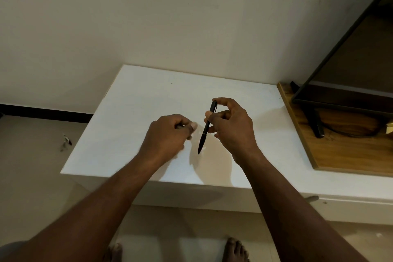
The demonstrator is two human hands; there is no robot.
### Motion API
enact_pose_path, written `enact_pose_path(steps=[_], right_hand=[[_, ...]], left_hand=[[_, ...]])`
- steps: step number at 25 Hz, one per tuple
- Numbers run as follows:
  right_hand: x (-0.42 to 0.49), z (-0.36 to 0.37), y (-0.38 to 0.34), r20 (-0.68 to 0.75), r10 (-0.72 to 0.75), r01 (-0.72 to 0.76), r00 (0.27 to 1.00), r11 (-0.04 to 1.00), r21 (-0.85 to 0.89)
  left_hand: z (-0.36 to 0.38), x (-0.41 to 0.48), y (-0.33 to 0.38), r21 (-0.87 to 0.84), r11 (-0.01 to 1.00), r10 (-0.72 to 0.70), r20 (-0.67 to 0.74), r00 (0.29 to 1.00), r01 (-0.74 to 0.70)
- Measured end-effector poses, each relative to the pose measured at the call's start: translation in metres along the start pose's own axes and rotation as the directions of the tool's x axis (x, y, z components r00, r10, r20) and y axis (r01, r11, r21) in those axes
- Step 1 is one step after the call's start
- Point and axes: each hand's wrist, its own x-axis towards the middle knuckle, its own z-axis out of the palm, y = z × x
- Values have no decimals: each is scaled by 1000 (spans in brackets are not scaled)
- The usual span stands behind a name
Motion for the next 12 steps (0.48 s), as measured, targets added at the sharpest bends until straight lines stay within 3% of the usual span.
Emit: enact_pose_path(steps=[3, 6, 12], right_hand=[[0, 2, 2, 34, 20, -20, 999, 1000, -2], [1, 5, 5, 67, 38, -36, 997, 998, -43], [5, 10, 21, 103, 90, -67, 991, 976, -208]], left_hand=[[-4, 3, -7, 268, 963, 65, -196, 979, -10], [0, 2, -13, 403, 915, 101, -198, 975, -13], [9, 2, -20, 483, 872, 28, -212, 977, 79]])
